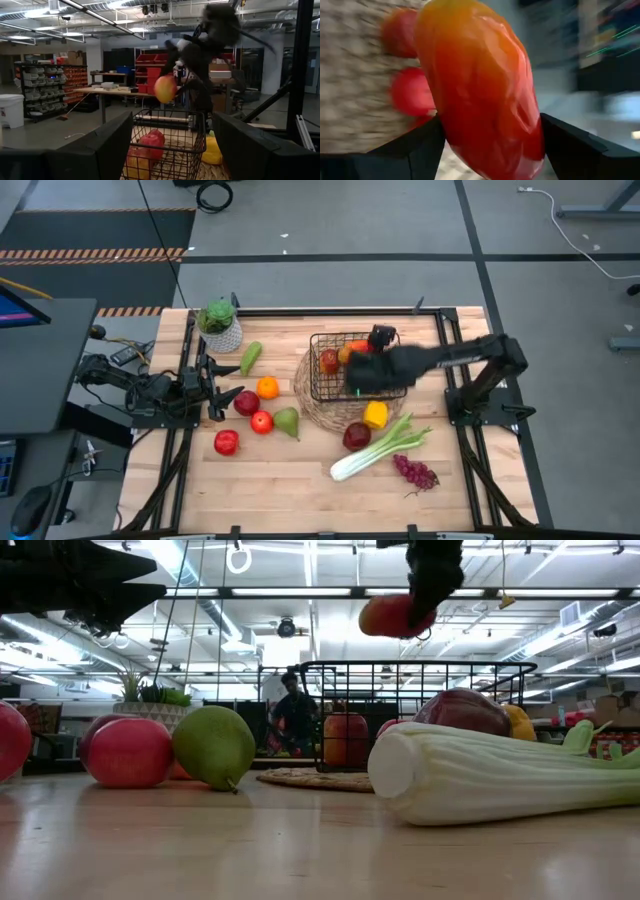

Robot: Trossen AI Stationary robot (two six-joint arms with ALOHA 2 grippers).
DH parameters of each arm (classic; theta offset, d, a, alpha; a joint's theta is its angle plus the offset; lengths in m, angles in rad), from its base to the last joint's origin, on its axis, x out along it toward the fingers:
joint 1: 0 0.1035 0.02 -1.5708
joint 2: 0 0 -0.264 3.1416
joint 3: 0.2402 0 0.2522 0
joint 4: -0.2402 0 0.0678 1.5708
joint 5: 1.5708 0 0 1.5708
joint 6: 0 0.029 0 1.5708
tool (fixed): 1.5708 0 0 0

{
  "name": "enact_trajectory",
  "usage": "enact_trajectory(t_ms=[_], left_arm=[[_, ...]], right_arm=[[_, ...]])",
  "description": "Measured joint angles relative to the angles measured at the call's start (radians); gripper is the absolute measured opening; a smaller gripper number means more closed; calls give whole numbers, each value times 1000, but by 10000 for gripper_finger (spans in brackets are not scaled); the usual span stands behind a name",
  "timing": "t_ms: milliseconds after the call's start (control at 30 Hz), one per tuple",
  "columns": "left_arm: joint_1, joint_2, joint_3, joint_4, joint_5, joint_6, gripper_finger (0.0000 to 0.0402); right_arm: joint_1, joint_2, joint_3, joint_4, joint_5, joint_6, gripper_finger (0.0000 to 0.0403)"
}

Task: Build produce basket
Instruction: Put the red mango into the black wire basket

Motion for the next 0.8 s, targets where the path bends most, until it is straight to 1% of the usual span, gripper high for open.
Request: enact_trajectory(t_ms=[67, 133, 200, 267, 467, 633, 800], left_arm=[[0, 0, 0, 0, 0, 0, 282], [0, 0, 0, 0, 0, 0, 282], [0, 0, 0, 0, 0, 0, 282], [0, 0, 0, 0, 0, 0, 282], [0, 0, 0, 0, 0, 0, 282], [0, 0, 0, 0, 0, 0, 282], [0, 0, 0, 0, 0, 0, 282]], right_arm=[[-60, -27, 0, 55, -134, 27, 312], [-119, -50, 0, 99, -255, 86, 312], [-180, -66, 0, 115, -375, 136, 313], [-236, -75, 0, 124, -510, 150, 313], [-370, -74, 0, 161, -946, 66, 313], [-460, -57, 0, 183, -1222, 9, 313], [-508, -59, 0, 289, -1524, -69, 313]])
